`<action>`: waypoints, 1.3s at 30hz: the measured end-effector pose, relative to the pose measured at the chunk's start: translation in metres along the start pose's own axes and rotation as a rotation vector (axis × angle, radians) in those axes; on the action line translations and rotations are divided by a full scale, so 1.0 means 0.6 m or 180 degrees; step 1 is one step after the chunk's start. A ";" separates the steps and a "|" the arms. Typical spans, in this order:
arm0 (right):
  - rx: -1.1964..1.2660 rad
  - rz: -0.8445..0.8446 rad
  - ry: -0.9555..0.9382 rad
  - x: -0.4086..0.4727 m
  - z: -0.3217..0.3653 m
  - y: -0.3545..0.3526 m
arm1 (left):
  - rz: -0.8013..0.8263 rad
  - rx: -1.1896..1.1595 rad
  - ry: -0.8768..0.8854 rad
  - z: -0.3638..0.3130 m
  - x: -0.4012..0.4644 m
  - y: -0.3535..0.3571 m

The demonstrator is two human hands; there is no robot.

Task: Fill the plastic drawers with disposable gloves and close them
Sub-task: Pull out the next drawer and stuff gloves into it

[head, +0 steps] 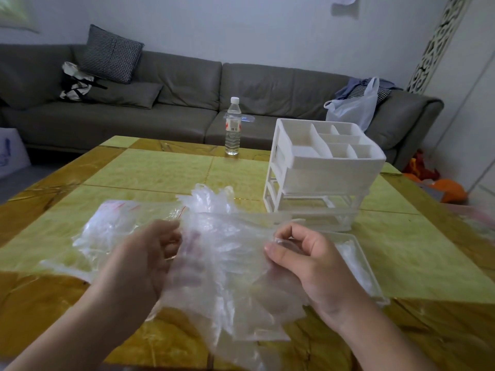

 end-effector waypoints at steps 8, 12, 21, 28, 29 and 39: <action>-0.0144 -0.0155 0.0193 0.007 -0.007 -0.019 | -0.0252 0.1399 0.0607 -0.008 -0.007 -0.003; -0.0293 -0.0268 0.0332 0.008 -0.013 -0.039 | -0.0225 0.1433 0.0709 -0.010 -0.007 0.002; -0.0387 0.0176 0.0768 0.009 -0.034 -0.038 | 0.0145 0.1744 0.1000 -0.018 -0.013 0.019; -0.0545 -0.0118 0.0370 0.017 -0.029 -0.047 | 0.0315 0.1554 0.0984 -0.018 -0.014 0.030; -0.0625 -0.0076 0.0352 0.017 -0.028 -0.045 | 0.0265 0.1539 0.1021 -0.019 -0.014 0.029; -0.0780 -0.0103 -0.0857 -0.009 0.076 -0.066 | 0.0188 0.1902 0.1646 -0.042 -0.035 0.041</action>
Point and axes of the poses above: each hand's wrist, its own x-axis towards the middle knuckle, its own y-axis out of the palm, z = x × y, the point moved 9 cm from there along x, towards the middle knuckle, and after that the axes turned 6 degrees about -x, right-handed, at the moved point
